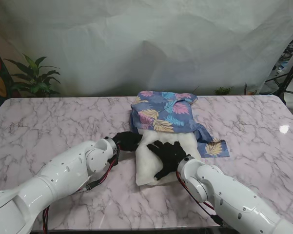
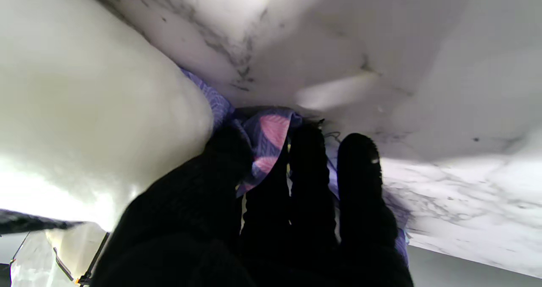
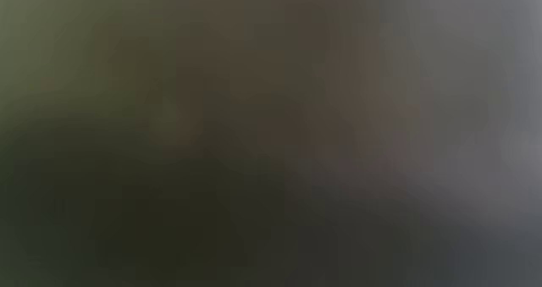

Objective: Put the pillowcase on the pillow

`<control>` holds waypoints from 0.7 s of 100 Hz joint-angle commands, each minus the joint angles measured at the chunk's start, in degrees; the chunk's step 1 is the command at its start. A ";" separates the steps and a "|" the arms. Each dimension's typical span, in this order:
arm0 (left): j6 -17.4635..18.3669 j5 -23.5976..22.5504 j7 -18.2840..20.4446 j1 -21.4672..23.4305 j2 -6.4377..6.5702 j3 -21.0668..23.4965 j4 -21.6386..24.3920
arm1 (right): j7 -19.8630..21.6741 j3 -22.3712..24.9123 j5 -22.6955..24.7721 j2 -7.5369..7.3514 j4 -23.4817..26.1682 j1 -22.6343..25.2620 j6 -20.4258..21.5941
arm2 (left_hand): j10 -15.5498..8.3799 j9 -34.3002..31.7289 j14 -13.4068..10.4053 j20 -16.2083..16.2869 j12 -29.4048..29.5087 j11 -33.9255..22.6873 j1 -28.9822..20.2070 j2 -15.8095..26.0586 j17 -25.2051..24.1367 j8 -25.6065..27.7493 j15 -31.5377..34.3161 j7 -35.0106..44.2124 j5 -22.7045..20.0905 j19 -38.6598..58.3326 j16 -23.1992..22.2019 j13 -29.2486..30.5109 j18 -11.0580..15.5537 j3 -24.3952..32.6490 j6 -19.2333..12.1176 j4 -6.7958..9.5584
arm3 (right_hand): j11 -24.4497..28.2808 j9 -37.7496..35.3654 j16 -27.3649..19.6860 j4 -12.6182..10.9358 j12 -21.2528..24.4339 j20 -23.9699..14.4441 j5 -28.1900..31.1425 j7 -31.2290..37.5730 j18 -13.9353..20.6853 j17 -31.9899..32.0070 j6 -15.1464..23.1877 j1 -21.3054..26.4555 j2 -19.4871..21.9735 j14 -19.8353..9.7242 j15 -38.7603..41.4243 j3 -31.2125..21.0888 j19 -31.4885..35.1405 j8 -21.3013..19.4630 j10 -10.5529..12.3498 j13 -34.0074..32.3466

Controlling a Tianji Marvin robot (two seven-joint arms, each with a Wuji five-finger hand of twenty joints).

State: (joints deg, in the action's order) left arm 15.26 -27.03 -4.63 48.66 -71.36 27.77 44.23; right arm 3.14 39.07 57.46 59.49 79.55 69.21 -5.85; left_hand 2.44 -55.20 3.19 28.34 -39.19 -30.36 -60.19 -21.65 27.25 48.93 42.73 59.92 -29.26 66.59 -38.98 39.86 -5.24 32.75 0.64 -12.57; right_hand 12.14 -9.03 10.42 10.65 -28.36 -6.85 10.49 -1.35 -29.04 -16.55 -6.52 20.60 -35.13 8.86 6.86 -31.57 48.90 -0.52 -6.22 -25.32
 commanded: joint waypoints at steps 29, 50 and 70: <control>1.70 0.64 0.65 1.09 -0.90 -1.64 -3.37 | -19.91 1.45 -5.48 4.95 -11.31 0.82 -0.27 | 1.42 -2.99 4.78 0.50 -1.69 -3.49 -3.54 3.26 -0.25 6.04 -1.25 7.19 -4.10 2.11 1.44 5.01 0.03 -1.35 -6.14 1.27 | 34.82 -53.13 20.38 3.63 5.21 -20.29 37.66 66.37 39.24 -46.59 26.35 25.00 -13.40 -14.11 36.55 -35.85 34.95 -9.97 10.08 -49.40; 3.09 0.41 1.03 2.79 0.26 0.17 -0.40 | -22.30 4.10 -8.13 6.37 -10.49 1.61 -3.77 | 1.52 -3.27 4.89 0.64 -1.75 -3.67 -3.57 3.17 0.08 6.31 -0.99 7.12 -4.37 2.45 1.35 5.34 -0.09 -1.32 -6.22 1.30 | 32.51 -57.50 27.29 4.06 -1.25 -24.71 45.81 68.83 43.90 -47.83 25.86 23.04 -12.19 -13.68 46.31 -36.20 39.03 -3.60 7.33 -50.30; 5.78 -1.42 0.84 5.54 2.18 2.99 3.95 | -24.24 8.08 -9.10 7.44 -6.90 2.84 -9.73 | 1.74 -4.18 5.36 0.97 -1.71 -4.00 -3.28 2.63 1.48 6.53 -0.39 7.02 -4.96 3.48 1.23 6.78 -0.89 -0.71 -6.01 1.13 | 32.68 -57.20 28.32 3.86 -3.22 -25.65 45.86 69.01 43.32 -48.01 23.38 23.86 -11.68 -12.84 47.49 -36.09 39.55 -3.80 5.61 -50.33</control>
State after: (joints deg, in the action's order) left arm 19.57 -27.27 -4.76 52.01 -70.00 30.74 47.39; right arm -20.69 46.04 48.91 66.79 71.36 71.71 -13.41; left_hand 3.27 -55.34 5.14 28.39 -40.06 -31.99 -60.30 -21.64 27.80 50.31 44.34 59.86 -29.26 67.29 -40.75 42.98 -5.24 32.17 0.56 -12.57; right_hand 42.00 -63.98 34.32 18.53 -29.85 -26.22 51.21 59.57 -14.60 -58.74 15.90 33.51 -51.71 -1.79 24.25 -57.62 53.14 -2.67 2.22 -68.80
